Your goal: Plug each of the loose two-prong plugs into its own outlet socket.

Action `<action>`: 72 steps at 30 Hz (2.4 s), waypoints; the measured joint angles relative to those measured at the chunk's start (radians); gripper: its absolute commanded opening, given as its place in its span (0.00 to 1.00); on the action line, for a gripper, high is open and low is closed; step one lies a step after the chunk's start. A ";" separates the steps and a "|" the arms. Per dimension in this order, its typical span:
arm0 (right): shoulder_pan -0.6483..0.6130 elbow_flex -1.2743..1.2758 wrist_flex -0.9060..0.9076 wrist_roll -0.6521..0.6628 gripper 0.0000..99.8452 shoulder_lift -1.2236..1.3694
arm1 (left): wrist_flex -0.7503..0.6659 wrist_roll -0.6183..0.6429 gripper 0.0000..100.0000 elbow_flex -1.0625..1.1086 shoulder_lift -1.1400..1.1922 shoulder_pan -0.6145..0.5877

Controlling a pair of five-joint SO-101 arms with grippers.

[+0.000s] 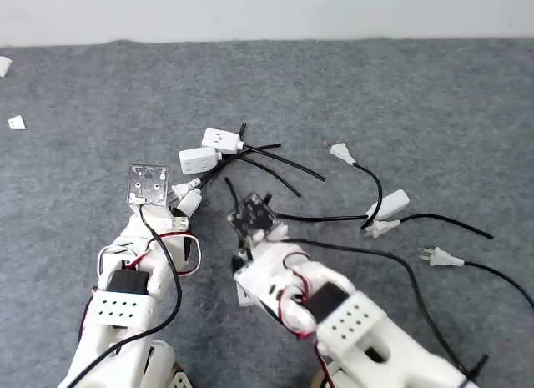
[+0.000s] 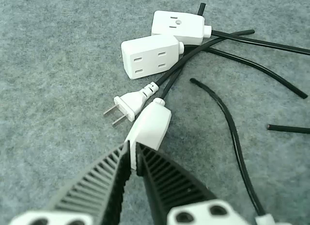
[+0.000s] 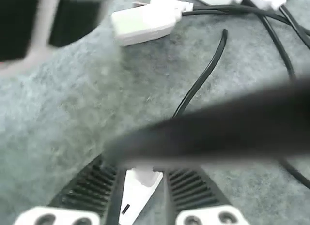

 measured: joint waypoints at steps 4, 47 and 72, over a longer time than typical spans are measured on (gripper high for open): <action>-0.009 0.089 0.009 0.054 0.01 -0.129 | 0.000 0.000 0.01 0.000 0.000 0.000; -0.187 0.124 0.222 -0.175 0.26 -0.207 | 0.000 0.000 0.01 0.000 0.000 0.000; -0.124 -0.158 0.198 -0.178 0.14 0.394 | 0.000 -0.034 0.01 0.000 0.000 0.000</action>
